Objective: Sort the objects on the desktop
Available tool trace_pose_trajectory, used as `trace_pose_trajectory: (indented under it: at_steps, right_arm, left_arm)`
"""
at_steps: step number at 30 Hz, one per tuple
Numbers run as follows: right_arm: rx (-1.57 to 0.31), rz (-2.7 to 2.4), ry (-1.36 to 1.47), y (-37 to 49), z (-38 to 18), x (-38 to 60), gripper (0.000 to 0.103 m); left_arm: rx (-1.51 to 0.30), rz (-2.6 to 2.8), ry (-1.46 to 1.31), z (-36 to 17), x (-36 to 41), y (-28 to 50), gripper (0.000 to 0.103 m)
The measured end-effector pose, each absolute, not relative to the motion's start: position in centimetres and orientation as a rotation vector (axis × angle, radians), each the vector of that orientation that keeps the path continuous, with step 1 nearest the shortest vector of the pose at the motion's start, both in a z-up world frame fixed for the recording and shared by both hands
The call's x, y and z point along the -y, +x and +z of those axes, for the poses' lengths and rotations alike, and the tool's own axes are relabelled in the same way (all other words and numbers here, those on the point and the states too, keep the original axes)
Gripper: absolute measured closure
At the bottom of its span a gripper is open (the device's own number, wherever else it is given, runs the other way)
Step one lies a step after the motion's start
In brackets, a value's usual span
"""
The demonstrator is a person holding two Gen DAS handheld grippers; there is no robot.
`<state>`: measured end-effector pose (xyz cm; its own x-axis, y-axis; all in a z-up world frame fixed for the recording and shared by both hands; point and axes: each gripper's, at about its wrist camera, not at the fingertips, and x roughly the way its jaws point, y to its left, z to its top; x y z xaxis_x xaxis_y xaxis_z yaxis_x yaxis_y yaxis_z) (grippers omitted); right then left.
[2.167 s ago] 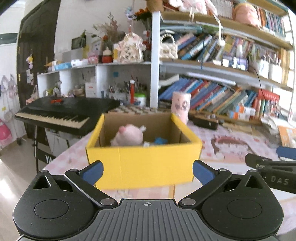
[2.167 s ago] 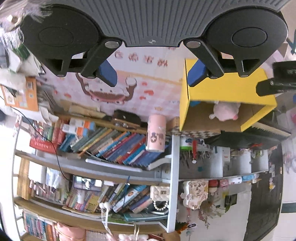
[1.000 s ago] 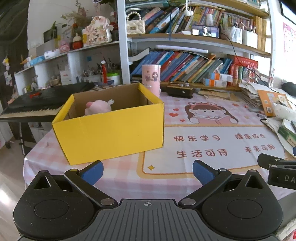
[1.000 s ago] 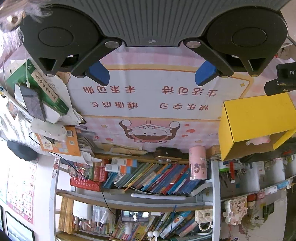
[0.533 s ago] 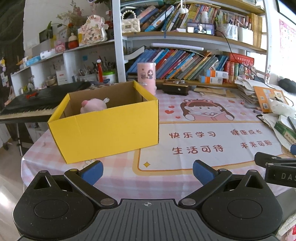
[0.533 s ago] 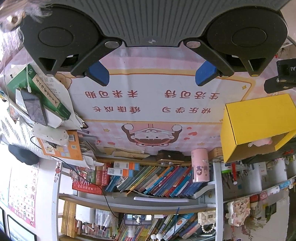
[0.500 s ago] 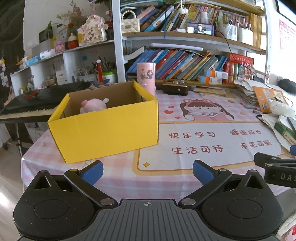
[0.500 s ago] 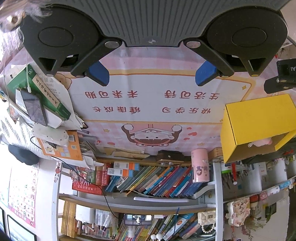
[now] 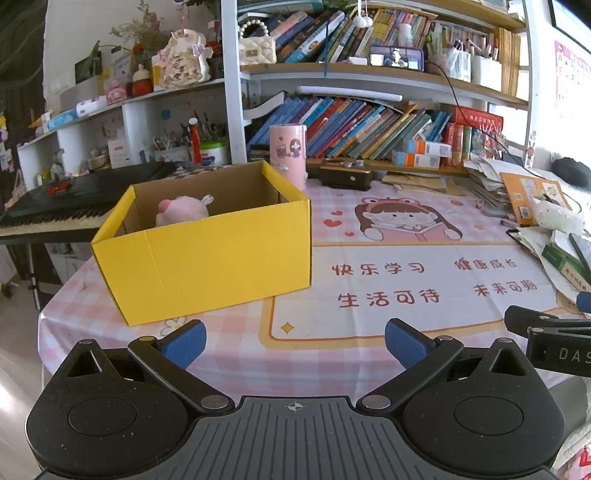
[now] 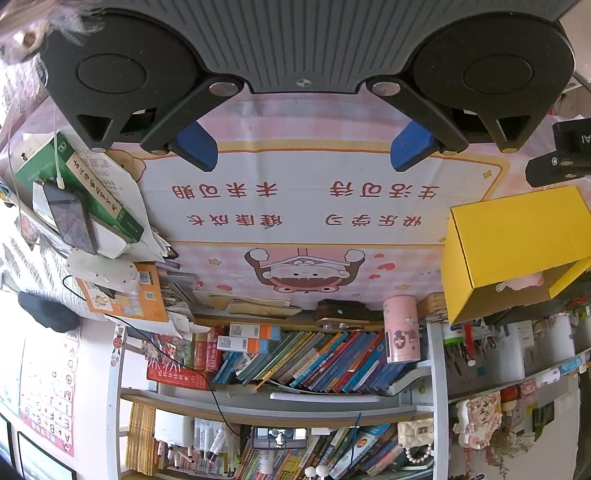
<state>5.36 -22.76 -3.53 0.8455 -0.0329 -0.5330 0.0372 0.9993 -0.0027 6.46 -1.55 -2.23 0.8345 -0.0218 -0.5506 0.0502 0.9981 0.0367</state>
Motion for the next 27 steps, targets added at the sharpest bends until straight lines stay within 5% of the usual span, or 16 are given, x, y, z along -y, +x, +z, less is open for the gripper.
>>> trace_pose_trajectory:
  at_steps: [27]
  right_arm:
    - [-0.584,-0.028,0.008,5.48,-3.93,22.81,0.000]
  left_arm:
    - [-0.596,-0.066,0.046,-2.52,2.28,6.67,0.000]
